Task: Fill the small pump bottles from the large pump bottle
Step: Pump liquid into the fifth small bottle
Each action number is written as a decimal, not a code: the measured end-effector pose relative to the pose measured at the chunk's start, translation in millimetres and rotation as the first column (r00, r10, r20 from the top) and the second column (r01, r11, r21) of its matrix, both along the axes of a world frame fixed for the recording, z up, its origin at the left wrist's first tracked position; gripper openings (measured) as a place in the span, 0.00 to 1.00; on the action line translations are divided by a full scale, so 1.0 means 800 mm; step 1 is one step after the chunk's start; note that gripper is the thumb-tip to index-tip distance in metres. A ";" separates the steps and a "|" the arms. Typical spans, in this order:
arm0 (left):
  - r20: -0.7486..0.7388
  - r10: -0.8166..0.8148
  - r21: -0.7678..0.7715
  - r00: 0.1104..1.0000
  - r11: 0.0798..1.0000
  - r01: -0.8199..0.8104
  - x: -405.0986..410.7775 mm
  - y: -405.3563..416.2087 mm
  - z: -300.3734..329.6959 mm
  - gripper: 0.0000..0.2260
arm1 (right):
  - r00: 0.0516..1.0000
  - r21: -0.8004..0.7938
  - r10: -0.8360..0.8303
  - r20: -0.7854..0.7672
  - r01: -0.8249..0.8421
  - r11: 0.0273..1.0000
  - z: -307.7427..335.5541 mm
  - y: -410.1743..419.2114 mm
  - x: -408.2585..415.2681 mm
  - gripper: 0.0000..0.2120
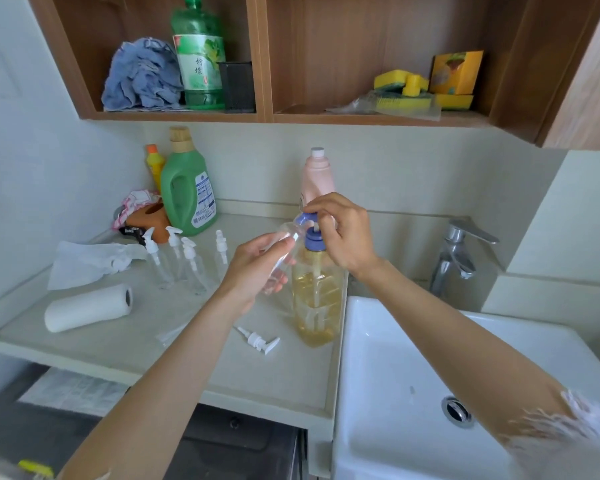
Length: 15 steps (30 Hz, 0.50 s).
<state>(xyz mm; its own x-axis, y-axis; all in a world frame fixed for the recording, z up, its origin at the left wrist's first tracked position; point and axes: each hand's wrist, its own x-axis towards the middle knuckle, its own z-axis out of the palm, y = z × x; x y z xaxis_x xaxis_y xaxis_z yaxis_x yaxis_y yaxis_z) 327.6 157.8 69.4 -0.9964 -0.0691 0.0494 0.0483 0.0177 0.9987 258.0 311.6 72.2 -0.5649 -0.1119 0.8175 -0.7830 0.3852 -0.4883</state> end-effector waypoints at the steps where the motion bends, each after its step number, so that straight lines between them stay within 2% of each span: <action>1: 0.000 -0.008 0.007 1.000 1.000 0.008 0.000 0.000 -0.001 0.13 | 1.000 -0.049 -0.002 -0.011 0.001 0.999 -0.008 -0.003 0.001 0.19; 6: -0.005 0.003 0.018 1.000 1.000 -0.002 -0.004 -0.003 -0.012 0.09 | 0.998 -0.201 -0.045 -0.047 0.035 0.979 -0.043 -0.024 0.007 0.16; 15: 0.038 -0.011 0.031 0.999 0.999 0.010 -0.001 -0.005 -0.007 0.06 | 0.997 -0.087 -0.066 -0.029 0.064 0.994 -0.033 -0.024 0.015 0.13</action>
